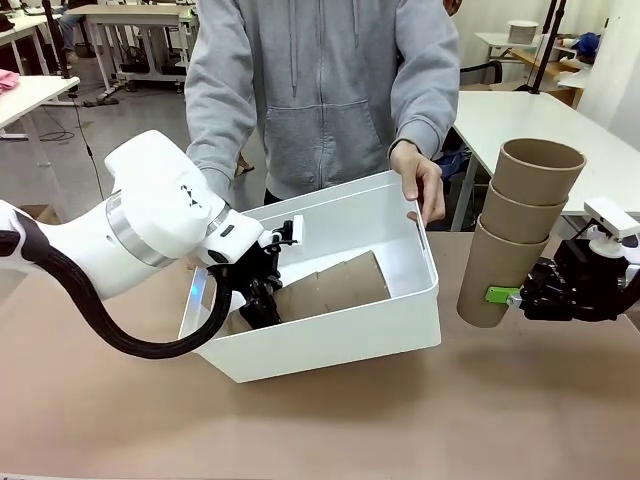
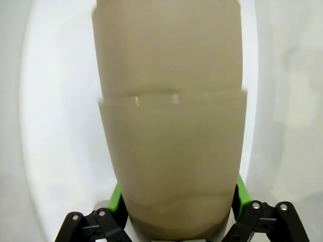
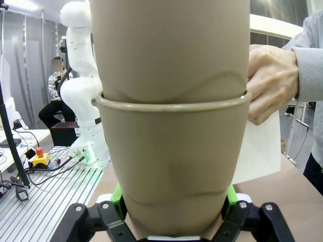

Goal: Stack the cups and store them in the basket.
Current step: Place the stack of Reusable plastic cups into the Pantry Basket.

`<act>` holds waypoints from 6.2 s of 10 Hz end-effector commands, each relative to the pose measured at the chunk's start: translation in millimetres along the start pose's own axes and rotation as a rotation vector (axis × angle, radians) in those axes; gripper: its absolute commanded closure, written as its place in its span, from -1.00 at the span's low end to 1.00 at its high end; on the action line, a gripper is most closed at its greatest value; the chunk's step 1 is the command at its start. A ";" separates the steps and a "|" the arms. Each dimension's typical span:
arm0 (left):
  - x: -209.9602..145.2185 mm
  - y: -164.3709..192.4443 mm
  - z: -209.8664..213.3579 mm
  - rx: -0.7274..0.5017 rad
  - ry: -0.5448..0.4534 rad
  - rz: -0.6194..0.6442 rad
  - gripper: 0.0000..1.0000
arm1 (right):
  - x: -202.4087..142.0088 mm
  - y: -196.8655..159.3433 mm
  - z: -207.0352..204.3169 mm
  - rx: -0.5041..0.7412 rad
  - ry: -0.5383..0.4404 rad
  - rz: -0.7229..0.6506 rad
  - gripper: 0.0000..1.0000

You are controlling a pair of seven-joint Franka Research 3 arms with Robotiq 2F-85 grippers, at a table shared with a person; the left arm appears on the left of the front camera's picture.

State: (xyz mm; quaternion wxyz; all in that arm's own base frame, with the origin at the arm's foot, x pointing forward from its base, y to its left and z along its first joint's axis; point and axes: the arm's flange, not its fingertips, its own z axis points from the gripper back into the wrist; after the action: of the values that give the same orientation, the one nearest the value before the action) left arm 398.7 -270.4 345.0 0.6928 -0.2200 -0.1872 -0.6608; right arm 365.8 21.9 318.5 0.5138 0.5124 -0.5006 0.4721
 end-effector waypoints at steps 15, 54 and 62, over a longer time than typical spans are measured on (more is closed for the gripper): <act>-159.3 -76.3 341.9 0.046 -0.678 -0.152 -1.00 | 4.7 -0.6 0.3 -0.001 -0.004 0.012 -0.67; -168.5 -83.7 345.1 0.072 -0.685 -0.130 -1.00 | 141.4 -50.6 -256.0 -0.251 0.924 0.094 -0.68; -168.5 -83.7 345.1 0.072 -0.685 -0.130 -1.00 | 87.9 -36.1 -285.0 -0.174 0.983 0.167 -0.68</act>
State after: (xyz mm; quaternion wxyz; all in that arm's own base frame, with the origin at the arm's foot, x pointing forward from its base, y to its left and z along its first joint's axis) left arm 317.1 59.0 542.2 0.5544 -0.3870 -0.4435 -0.5884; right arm 405.0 300.0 415.3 0.6912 0.1645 -0.2637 0.6524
